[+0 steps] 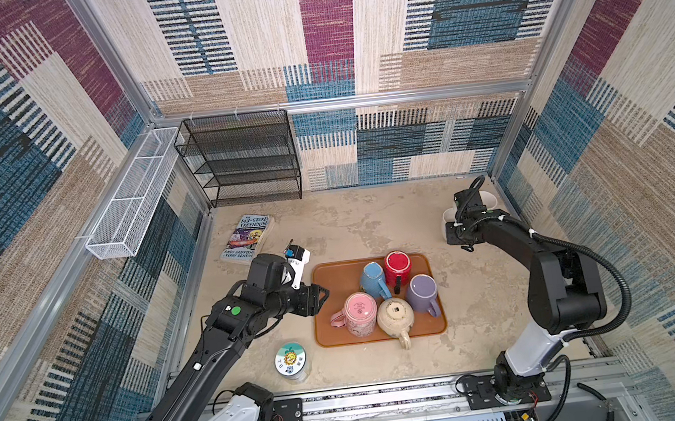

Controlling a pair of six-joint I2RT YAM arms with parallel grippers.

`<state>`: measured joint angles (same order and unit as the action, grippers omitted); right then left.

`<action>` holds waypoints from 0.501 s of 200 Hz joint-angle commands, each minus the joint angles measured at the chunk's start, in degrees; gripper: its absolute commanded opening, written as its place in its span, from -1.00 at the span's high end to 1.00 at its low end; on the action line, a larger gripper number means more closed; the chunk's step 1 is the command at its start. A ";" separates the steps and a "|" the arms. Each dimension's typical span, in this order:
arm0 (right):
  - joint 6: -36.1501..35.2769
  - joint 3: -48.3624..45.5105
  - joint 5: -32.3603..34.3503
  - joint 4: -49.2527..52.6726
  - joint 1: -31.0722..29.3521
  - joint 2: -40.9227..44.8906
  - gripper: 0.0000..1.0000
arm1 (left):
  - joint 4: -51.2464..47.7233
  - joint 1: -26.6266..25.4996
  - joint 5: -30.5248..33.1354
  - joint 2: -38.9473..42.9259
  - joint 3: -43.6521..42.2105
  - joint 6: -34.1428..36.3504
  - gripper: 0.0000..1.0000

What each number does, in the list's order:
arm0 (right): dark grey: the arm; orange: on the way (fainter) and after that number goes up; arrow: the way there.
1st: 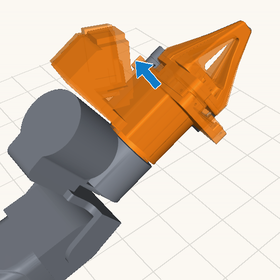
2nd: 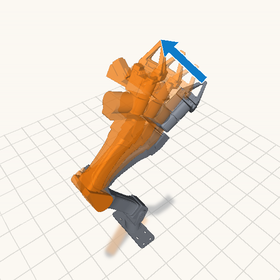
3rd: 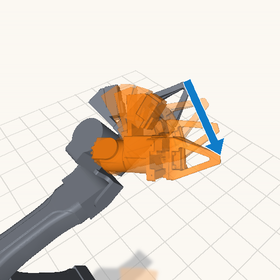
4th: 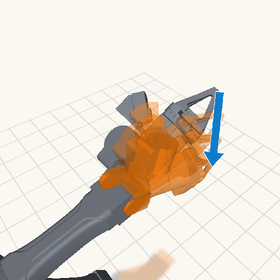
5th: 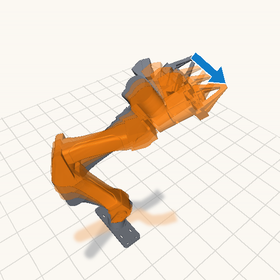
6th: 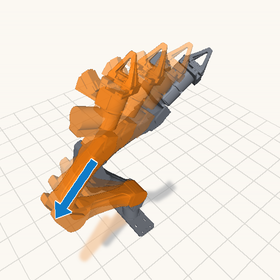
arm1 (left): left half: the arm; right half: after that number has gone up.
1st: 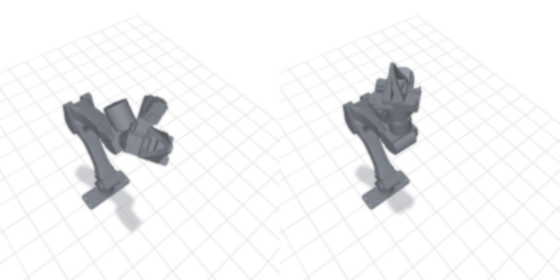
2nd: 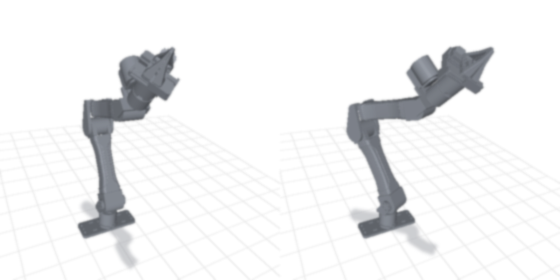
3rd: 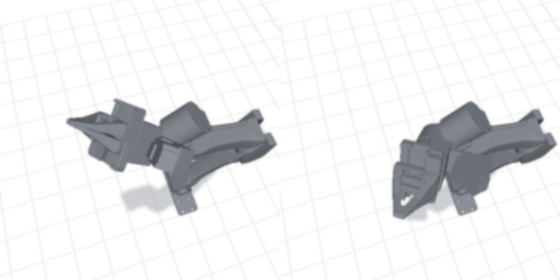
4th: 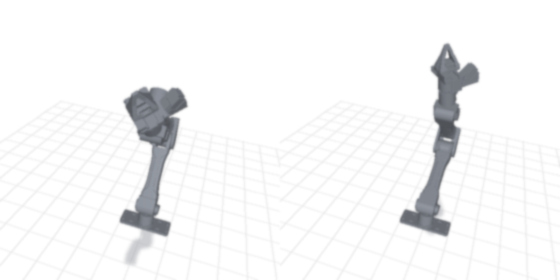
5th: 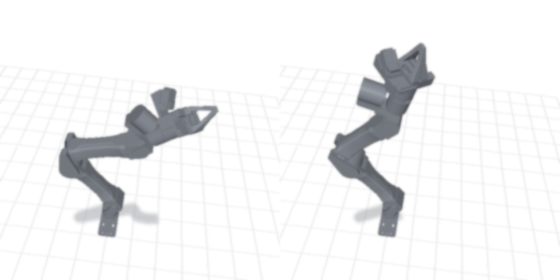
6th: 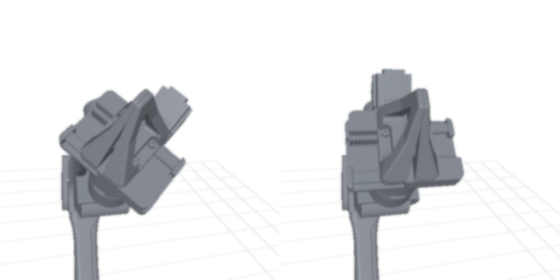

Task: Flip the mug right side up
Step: 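Set the white mug beside the light green mug and open the right gripper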

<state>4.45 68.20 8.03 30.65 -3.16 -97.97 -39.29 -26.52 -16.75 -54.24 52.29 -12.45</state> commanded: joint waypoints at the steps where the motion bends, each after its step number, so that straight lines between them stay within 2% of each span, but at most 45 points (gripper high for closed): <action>1: -0.62 0.51 0.41 -4.13 0.41 -0.73 1.00 | 0.62 0.09 0.10 -0.11 0.08 0.25 -0.34; 41: -0.94 1.67 1.11 -3.52 0.74 -1.51 1.00 | 0.88 0.16 -0.36 -0.12 -0.08 0.23 -0.34; 70: -1.11 1.96 1.27 -3.41 0.88 -2.24 0.92 | 0.92 0.16 -0.74 -0.76 0.00 0.15 -0.34; 100: -1.19 2.55 1.89 -3.36 1.29 -3.65 0.76 | 0.88 0.21 -0.74 -0.87 0.00 0.19 -0.34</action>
<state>3.79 70.02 8.36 29.45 -2.15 -100.62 -39.29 -26.37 -16.84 -55.05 52.29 -12.45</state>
